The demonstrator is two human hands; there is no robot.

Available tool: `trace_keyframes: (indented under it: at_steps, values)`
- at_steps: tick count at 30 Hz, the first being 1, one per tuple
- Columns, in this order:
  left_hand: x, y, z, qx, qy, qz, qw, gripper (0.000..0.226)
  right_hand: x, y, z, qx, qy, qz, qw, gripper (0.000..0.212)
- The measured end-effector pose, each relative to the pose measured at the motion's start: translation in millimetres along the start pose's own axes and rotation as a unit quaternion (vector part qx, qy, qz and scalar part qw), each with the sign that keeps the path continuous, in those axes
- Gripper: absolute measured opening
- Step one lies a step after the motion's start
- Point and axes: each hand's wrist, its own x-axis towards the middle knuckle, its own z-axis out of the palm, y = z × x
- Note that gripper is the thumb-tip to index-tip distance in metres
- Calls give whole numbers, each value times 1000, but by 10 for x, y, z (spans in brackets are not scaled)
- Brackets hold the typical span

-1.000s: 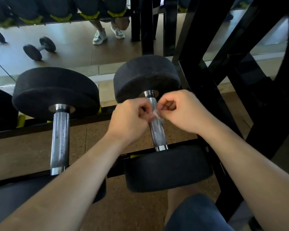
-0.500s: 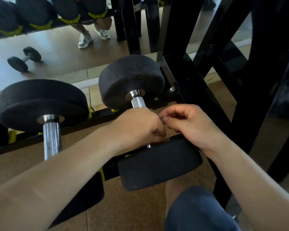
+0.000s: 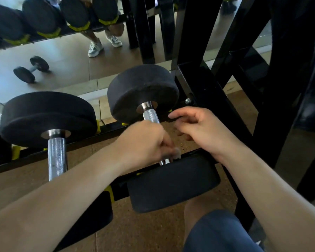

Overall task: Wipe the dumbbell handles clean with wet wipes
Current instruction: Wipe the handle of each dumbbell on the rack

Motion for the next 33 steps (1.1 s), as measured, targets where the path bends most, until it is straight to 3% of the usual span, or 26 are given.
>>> trace_keyframes:
  at_steps: [2,5,10,13,16,20,24,28,33]
  values:
    - [152,-88,-42,59,85,-39,994,31,21,-15,31,7,-23,3,1000,28]
    - [325,-183,-119,35,193,-124,973,29,94,-80,64,-3,-32,6,999,32]
    - [84,-107,-25,-5,191,-91,977,30,205,-126,147,-78,-13,-41,996,11]
    - [-62,-113,55,10,215,-57,975,16,219,-132,96,-113,-62,-52,990,13]
    - [-97,-173,126,30,243,-47,968,21,219,-150,56,-130,-93,-73,984,20]
    - [-89,-100,138,-1,292,-85,953,14,293,-209,113,-206,-61,-171,962,21]
    - [-7,-139,64,-137,347,-220,902,10,415,-269,195,-253,-51,-240,936,11]
    - [55,-106,55,-223,347,-295,862,25,489,-297,230,-272,-13,-261,926,6]
    - [-248,47,197,-257,208,-306,893,25,227,-286,138,-332,-150,-220,905,8]
